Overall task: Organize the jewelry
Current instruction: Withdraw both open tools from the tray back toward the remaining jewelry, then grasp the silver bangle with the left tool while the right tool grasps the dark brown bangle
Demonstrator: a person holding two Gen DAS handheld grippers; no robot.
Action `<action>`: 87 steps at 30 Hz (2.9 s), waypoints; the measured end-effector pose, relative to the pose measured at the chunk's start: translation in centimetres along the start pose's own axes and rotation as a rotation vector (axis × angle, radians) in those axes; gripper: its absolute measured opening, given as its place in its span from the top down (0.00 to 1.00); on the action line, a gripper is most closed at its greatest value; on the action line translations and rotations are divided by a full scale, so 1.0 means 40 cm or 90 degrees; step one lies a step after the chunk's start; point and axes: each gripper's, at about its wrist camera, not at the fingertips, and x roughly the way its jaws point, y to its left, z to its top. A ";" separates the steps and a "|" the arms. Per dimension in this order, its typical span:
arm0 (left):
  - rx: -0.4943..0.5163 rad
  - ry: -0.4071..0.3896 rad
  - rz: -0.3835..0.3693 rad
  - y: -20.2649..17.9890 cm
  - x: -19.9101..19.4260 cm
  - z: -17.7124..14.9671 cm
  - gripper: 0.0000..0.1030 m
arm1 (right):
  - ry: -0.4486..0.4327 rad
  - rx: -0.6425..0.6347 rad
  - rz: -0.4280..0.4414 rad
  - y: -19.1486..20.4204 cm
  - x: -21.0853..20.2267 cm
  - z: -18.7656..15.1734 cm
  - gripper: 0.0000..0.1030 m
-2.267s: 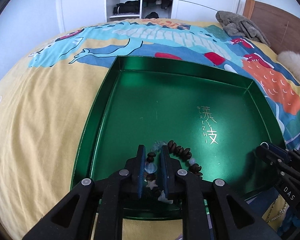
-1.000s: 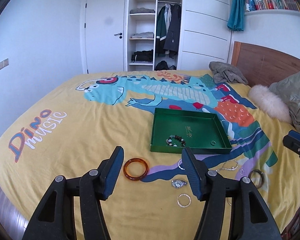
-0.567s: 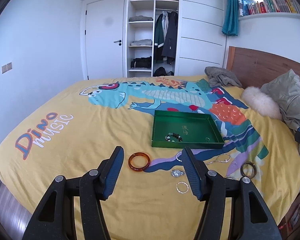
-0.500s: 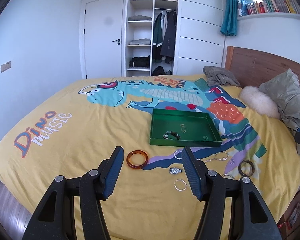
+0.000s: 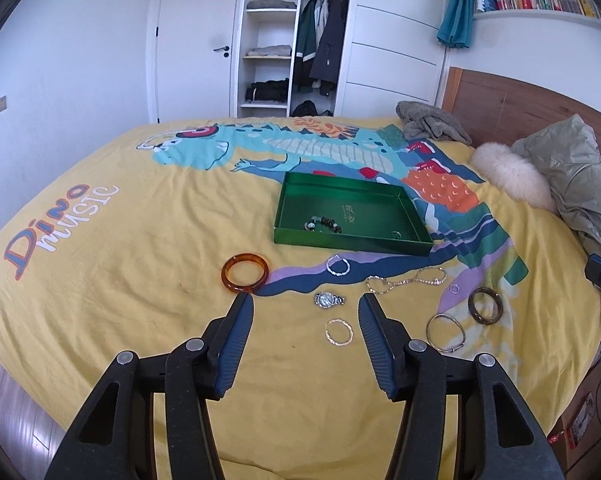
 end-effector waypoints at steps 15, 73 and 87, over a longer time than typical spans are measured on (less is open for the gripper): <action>0.035 0.108 -0.066 -0.189 0.211 -0.085 0.54 | 0.094 0.028 0.005 -0.148 0.174 -0.104 0.60; 0.306 0.182 -0.109 -0.521 0.540 -0.157 0.96 | 0.175 0.023 -0.183 -0.325 0.368 -0.226 0.92; 0.305 0.116 -0.083 -0.500 0.362 -0.132 0.96 | 0.118 0.036 -0.201 -0.280 0.205 -0.212 0.92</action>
